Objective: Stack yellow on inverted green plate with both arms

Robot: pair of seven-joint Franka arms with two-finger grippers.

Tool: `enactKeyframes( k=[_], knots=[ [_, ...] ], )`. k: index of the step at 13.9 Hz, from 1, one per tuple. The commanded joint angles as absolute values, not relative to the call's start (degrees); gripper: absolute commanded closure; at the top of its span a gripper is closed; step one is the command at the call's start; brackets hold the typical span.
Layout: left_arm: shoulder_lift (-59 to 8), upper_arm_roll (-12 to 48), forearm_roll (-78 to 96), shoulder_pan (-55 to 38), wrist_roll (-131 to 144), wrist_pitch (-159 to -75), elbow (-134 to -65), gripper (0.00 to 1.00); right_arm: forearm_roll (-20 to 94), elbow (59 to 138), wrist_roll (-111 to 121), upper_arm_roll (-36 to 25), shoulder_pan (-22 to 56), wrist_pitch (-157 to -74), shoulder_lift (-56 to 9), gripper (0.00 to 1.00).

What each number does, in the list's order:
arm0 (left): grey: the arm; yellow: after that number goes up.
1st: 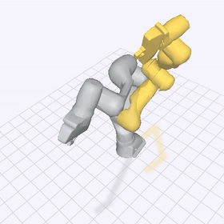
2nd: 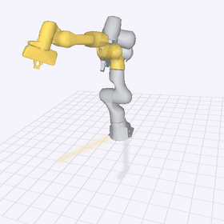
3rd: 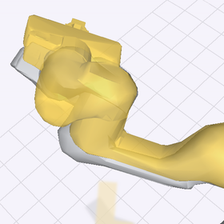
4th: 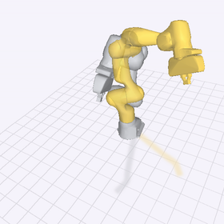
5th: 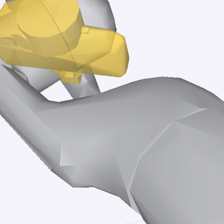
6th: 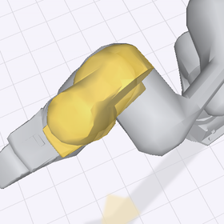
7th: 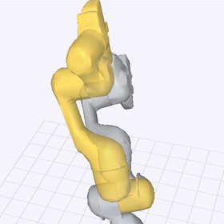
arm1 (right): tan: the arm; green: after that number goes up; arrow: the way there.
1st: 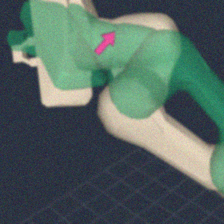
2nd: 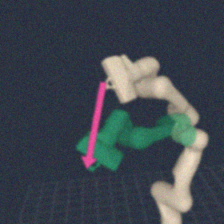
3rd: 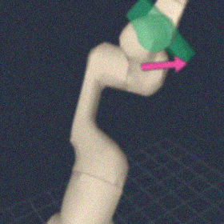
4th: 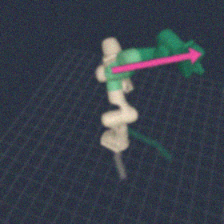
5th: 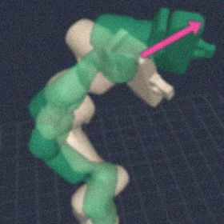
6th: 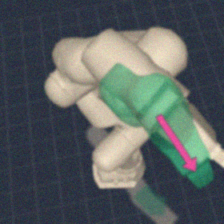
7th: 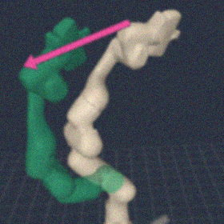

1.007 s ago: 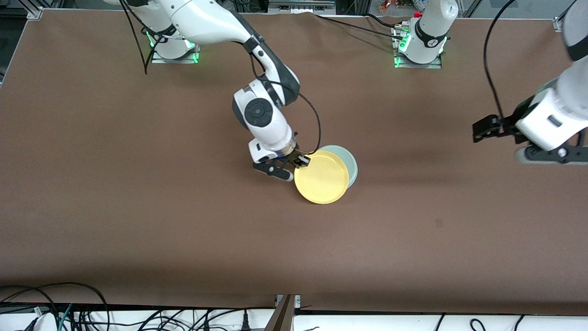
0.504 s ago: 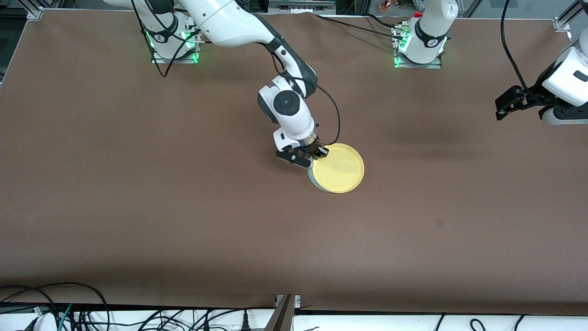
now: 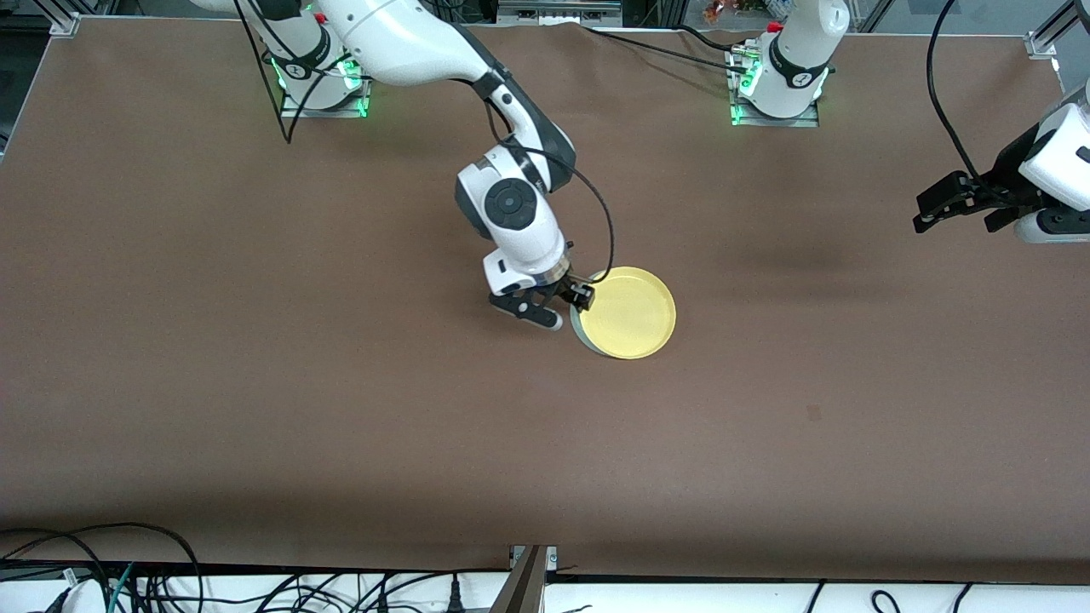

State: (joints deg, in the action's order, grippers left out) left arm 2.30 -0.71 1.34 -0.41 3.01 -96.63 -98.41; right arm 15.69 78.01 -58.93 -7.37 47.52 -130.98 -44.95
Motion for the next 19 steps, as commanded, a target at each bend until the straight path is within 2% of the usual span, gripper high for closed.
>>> enactKeyframes(
  k=[1,4,10,13,15,17,19],
  knots=[
    [2.99,-0.27,1.41,-0.44,1.76,-95.55,-98.27,0.00,16.00,79.19,-55.65,-12.01,45.53,-121.06,-38.08,0.00],
    [2.46,-0.26,1.32,-0.26,0.71,-94.66,-97.12,0.00,16.78,80.41,-43.55,-20.10,45.53,-112.35,-31.58,0.00],
    [2.29,0.00,0.01,-0.79,-0.79,-94.66,-96.94,0.00,16.44,90.43,-26.57,-30.31,44.48,-100.04,-13.65,0.00],
    [2.37,-0.09,-0.18,-0.79,-0.79,-94.57,-96.94,0.00,13.91,94.03,-20.59,-24.81,33.70,-95.02,-5.92,0.00],
    [2.29,-0.09,-0.18,-0.79,-0.79,-94.57,-96.94,0.00,6.54,98.24,-17.94,-15.87,24.57,-94.92,-0.29,0.00],
    [2.37,-0.09,-0.26,-0.79,-0.79,-93.70,-96.94,0.00,4.66,101.42,-12.08,-8.11,14.63,-95.10,2.72,0.00],
    [2.37,-0.09,-0.26,-0.79,-0.79,-93.52,-96.86,0.00,2.39,100.81,-5.30,-7.73,12.66,-95.10,2.46,0.00]
  ],
)
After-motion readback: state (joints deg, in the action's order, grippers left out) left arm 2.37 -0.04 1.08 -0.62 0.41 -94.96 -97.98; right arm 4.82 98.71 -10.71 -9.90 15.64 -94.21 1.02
